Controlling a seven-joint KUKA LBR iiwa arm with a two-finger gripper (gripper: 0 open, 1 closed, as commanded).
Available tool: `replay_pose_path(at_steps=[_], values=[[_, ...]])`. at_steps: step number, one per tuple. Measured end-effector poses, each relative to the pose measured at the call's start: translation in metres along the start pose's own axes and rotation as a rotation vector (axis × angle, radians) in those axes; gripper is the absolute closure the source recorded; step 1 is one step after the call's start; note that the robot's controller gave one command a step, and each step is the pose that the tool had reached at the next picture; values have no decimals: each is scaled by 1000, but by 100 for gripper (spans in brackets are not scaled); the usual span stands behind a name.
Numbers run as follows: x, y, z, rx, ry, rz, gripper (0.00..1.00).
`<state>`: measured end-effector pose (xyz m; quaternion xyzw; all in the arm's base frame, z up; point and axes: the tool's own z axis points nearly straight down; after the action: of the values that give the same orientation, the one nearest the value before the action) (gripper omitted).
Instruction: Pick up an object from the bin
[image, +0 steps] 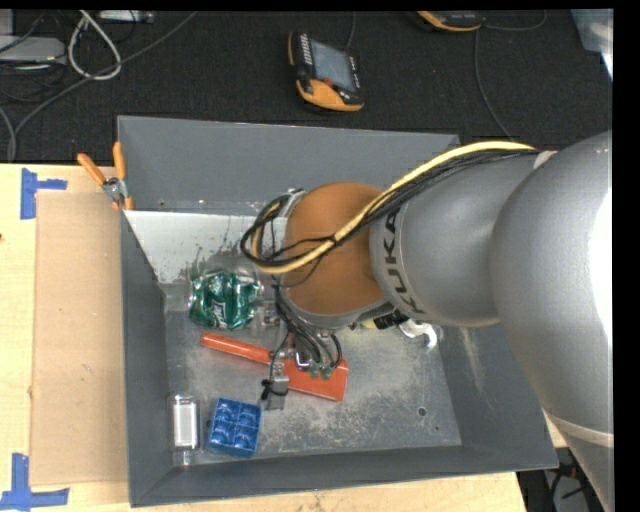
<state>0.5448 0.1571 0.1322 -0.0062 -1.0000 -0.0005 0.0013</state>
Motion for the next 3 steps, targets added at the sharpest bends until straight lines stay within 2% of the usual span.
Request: replay_pose_path(at_steps=[1,2,3], values=[[0,0,0,0,0,0,0],[19,12,56,1,1,-208,0],[-55,-38,62,0,-6,-48,0]])
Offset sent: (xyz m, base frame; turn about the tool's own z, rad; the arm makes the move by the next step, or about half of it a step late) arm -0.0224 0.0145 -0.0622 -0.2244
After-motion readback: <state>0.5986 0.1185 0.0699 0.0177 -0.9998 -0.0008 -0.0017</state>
